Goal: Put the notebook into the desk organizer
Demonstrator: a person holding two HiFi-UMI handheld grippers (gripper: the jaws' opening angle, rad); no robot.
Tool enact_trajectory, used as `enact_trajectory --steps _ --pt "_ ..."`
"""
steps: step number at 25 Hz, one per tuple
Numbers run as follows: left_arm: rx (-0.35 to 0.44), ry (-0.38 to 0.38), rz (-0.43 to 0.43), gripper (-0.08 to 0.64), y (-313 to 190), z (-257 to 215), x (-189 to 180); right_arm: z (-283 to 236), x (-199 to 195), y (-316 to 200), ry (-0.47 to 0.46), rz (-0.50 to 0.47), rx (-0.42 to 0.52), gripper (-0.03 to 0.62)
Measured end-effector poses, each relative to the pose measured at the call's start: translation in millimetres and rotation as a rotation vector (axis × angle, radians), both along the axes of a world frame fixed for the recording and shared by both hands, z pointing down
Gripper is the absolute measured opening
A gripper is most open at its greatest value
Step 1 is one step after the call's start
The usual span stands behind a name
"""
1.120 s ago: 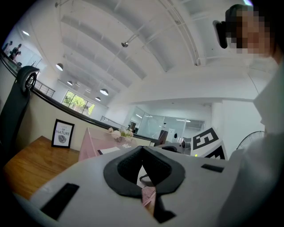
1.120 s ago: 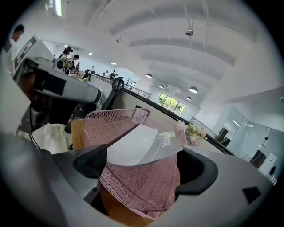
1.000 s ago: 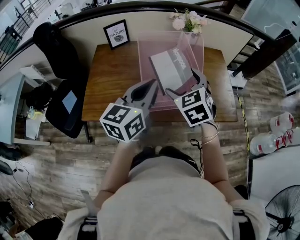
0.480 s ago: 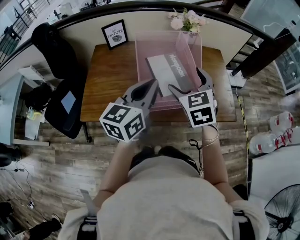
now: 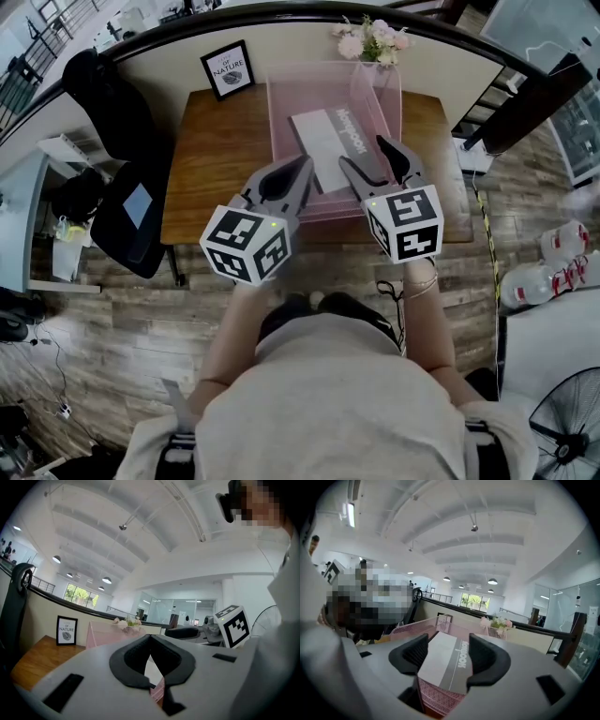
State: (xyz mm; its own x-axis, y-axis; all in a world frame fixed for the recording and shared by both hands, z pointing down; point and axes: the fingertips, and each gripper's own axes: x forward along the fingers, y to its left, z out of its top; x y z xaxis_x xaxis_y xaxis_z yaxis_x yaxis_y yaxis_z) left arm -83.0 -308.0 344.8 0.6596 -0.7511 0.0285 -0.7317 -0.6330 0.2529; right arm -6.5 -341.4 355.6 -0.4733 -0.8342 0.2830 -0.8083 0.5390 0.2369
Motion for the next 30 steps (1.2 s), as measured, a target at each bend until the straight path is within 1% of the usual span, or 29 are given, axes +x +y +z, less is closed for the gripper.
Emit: enact_trajectory --steps 2,4,7,9,11,16,19,22,26,30 --pt "0.020 -0.032 -0.007 0.009 1.4 -1.6 1.0 -8.2 -0.5 4.1 -0.012 -0.010 0.054 0.172" --pt "0.036 -0.068 -0.007 0.009 3.3 -1.9 3.4 -11.7 -1.8 8.7 -0.031 -0.028 0.081 0.132" --pt "0.051 -0.099 -0.001 0.009 5.8 -2.0 6.1 -18.5 -3.6 17.2 -0.103 -0.069 0.111 0.036" --pt "0.054 -0.103 -0.002 0.009 6.5 -2.1 7.1 -24.4 -3.7 23.2 -0.156 -0.099 0.126 0.013" --pt "0.057 -0.107 -0.007 0.009 6.9 -2.1 7.4 -28.2 -4.9 29.0 -0.203 -0.132 0.128 0.012" --pt "0.051 -0.127 0.005 0.011 10.2 2.2 11.0 -35.3 -6.4 39.7 -0.339 -0.179 0.146 0.012" --pt "0.017 -0.116 0.030 0.011 13.2 8.9 15.1 -35.9 -9.8 44.5 -0.400 -0.213 0.146 0.012" --pt "-0.008 -0.134 0.043 0.011 18.1 19.5 17.0 -29.7 -12.4 50.0 -0.459 -0.229 0.111 0.012" --pt "-0.016 -0.135 0.040 0.012 21.2 25.5 16.1 -17.1 -14.5 56.1 -0.470 -0.233 0.075 0.012" --pt "-0.031 -0.160 0.043 0.011 21.9 31.1 19.3 -10.5 -14.2 58.8 -0.474 -0.234 0.050 0.012"
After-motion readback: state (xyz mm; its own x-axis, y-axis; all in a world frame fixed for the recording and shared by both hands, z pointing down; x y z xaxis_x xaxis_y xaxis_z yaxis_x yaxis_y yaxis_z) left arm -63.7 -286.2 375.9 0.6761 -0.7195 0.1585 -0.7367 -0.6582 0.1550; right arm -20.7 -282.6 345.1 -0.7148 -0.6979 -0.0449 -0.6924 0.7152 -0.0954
